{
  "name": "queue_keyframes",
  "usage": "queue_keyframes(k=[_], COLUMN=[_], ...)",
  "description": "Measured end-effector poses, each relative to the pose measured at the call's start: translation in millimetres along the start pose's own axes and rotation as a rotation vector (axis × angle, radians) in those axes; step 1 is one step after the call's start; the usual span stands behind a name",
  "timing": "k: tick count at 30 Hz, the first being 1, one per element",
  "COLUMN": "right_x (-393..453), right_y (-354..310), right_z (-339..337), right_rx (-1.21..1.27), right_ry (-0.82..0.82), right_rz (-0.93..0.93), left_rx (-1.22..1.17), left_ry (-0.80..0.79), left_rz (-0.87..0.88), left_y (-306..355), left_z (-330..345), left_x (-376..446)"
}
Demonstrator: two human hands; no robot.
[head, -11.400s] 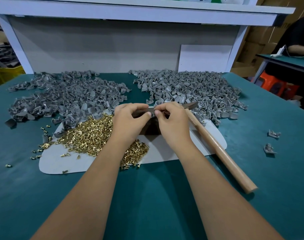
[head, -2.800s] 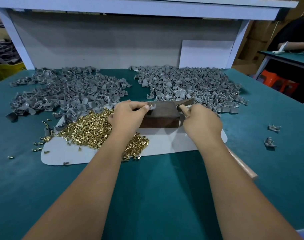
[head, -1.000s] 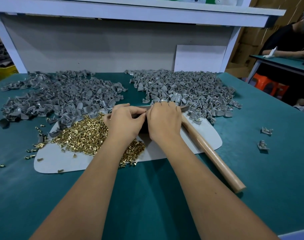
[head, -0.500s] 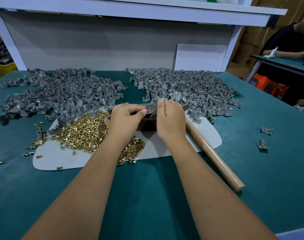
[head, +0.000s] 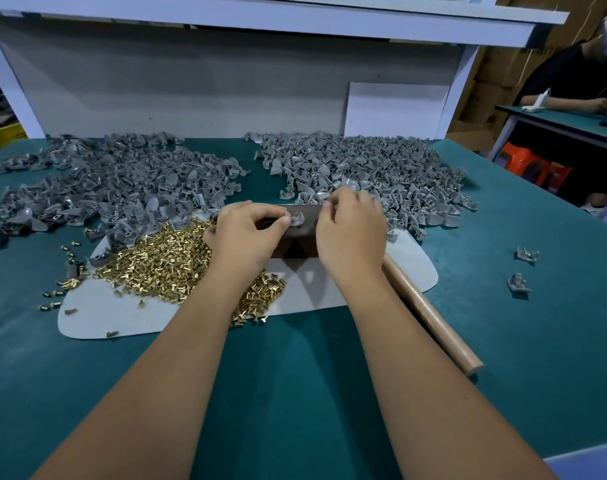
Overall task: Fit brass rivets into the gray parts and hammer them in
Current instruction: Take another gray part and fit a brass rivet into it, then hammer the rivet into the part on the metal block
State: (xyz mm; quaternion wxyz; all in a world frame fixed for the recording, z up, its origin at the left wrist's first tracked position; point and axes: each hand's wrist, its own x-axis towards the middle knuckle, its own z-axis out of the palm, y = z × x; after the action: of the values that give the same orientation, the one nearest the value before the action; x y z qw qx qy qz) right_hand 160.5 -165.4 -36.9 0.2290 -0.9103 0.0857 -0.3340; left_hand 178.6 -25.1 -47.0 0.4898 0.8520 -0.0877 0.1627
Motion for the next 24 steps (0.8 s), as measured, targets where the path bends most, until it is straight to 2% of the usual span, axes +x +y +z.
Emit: queue_keyframes(k=[3, 5, 15, 19, 24], right_x=[5, 7, 1, 0, 5], right_y=[17, 30, 28, 24, 31], right_z=[-17, -27, -46, -48, -53], right_rx=[-0.379, -0.465, -0.372, -0.355, -0.160], right_ry=[-0.107, -0.261, -0.602, -0.563, -0.294], right_rz=[0.154, 0.252, 0.184, 0.147, 0.251], left_rx=[0.021, 0.010, 0.101, 0.127, 0.152], left_ry=[0.025, 0.026, 0.066, 0.089, 0.113], left_rz=[0.007, 0.001, -0.130, -0.128, -0.120], left_y=[1, 2, 3, 5, 4], left_z=[1, 1, 6, 7, 8], left_x=[-1, 0, -3, -5, -3])
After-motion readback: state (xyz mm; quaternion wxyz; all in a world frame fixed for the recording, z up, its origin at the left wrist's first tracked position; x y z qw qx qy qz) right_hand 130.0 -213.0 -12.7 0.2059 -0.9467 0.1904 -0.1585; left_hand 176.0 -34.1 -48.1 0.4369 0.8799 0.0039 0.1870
